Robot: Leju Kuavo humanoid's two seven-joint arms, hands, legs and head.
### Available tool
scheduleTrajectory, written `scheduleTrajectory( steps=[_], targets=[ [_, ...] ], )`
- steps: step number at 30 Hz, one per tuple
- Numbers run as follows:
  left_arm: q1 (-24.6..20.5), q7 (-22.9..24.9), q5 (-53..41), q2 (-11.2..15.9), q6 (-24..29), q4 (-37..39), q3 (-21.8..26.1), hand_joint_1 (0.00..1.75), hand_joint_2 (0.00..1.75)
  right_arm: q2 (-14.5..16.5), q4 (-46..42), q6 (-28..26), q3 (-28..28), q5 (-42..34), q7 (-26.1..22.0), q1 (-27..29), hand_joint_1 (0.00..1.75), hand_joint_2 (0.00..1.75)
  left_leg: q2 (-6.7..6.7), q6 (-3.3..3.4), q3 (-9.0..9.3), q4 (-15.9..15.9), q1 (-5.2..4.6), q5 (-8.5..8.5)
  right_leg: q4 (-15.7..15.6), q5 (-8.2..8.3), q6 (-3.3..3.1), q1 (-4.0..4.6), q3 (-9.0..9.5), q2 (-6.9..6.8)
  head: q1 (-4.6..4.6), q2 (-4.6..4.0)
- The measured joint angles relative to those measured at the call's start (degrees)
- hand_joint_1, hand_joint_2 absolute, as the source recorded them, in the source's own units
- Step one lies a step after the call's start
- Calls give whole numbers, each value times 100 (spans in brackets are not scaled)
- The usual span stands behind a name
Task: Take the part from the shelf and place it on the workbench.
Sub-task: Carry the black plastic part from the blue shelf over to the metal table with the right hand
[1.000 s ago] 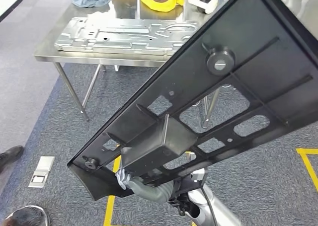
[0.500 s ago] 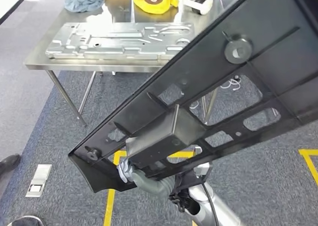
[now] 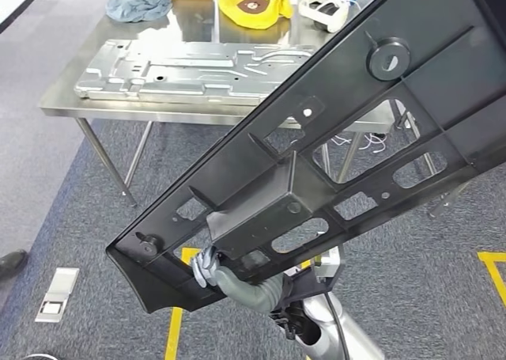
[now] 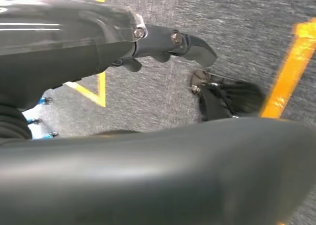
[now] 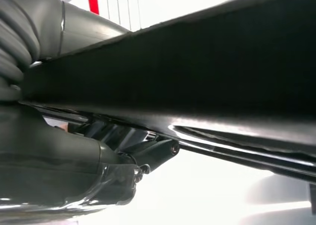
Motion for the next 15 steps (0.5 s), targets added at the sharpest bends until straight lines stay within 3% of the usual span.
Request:
scheduleTrajectory(
  steps=[2, 5, 6, 8, 9, 10, 11, 12, 14, 15],
  targets=[
    [-17, 1, -2, 0, 4, -1, 8, 0, 175, -3, -28, 4, -18, -28, -4, 14, 175, 175, 5, -54, 12, -16, -12, -36, -111, -82, -85, 24, 47, 12, 2, 0],
    [-31, -1, -4, -1, 7, 0, 9, 0, 175, 0, -109, 10, -48, -54, -7, 30, 175, 175, 13, -125, -4, 81, -5, -136, -157, -161, -211, -9, 108, 24, -1, 0],
    [-34, -2, -6, -1, 6, -1, 10, 0, 175, 1, -136, 13, -53, -58, -7, 31, 175, 175, 13, -150, -111, 304, 0, -237, -166, -186, -246, -22, 144, 19, -3, 0],
    [-27, -7, -13, -3, 5, 0, 13, 0, 175, 2, -166, 16, -64, -60, -7, 49, 175, 175, 12, -182, -533, 1044, 7, -488, -169, -249, -295, -18, 209, 10, -4, 0],
    [-16, -9, -17, -3, 5, 0, 15, 0, 175, 1, -170, 12, -70, -56, -7, 69, 175, 175, 12, -188, -771, 1395, 8, -562, -168, -284, -303, -13, 244, 13, -4, 0],
    [-5, -10, -21, -3, 5, 0, 17, 0, 175, 1, -170, 4, -76, -51, -7, 93, 175, 175, 11, -184, -944, 1589, 6, -533, -168, -323, -304, -9, 290, 22, -4, 0],
    [6, -10, -22, -3, 5, 0, 18, 0, 175, 0, -171, -6, -81, -43, -7, 115, 175, 175, 11, -170, -1023, 1579, 3, -392, -168, -365, -301, -4, 349, 33, -4, 0],
    [12, -9, -24, -3, 5, 1, 18, 0, 175, -1, -176, -15, -85, -33, -7, 129, 175, 175, 9, -143, -1002, 1365, -4, -151, -169, -412, -293, 1, 419, 44, -4, 0],
    [15, -9, -29, -2, 5, 1, 20, 0, 175, -1, -195, -23, -91, -10, -9, 139, 175, 175, 1, -57, -826, 745, -38, 334, -177, -506, -267, 13, 558, 55, -3, 0],
    [15, -10, -33, -2, 5, 1, 22, 0, 175, -2, -204, -27, -93, 3, -10, 140, 175, 175, -4, -10, -745, 522, -63, 456, -185, -540, -242, 13, 600, 58, -3, 0]
  ],
)
